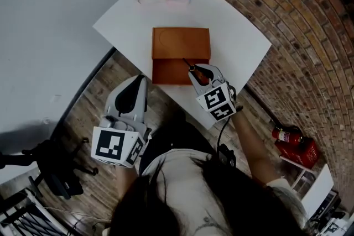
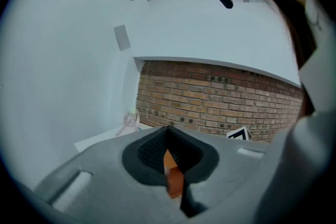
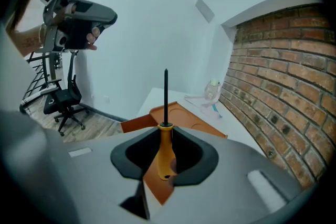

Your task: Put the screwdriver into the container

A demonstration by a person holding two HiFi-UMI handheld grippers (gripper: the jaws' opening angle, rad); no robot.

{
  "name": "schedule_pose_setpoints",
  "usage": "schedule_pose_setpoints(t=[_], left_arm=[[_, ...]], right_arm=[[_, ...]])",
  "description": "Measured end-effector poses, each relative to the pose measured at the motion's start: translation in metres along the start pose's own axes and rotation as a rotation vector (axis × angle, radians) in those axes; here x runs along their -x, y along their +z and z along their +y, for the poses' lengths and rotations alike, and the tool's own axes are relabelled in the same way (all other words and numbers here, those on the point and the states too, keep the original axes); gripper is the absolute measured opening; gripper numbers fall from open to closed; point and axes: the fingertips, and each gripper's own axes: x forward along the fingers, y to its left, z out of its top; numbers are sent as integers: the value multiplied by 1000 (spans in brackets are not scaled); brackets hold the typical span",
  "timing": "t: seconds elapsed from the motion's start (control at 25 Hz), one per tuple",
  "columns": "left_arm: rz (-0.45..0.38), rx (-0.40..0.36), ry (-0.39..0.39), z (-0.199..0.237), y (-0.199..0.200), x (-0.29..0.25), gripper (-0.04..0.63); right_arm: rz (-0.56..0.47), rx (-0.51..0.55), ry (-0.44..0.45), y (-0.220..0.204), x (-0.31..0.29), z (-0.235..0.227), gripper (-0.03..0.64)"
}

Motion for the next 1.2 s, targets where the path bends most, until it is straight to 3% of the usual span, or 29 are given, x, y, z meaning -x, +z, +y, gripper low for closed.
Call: schedule_pose_setpoints(t=[0.76,1.2], left_arm=[[40,21,68,17,-14,9,2],[50,29,85,25,-17,17,2]], right_arm=[[198,68,114,-56,-56,8,84],[289,148,183,-63,-79,19,84]])
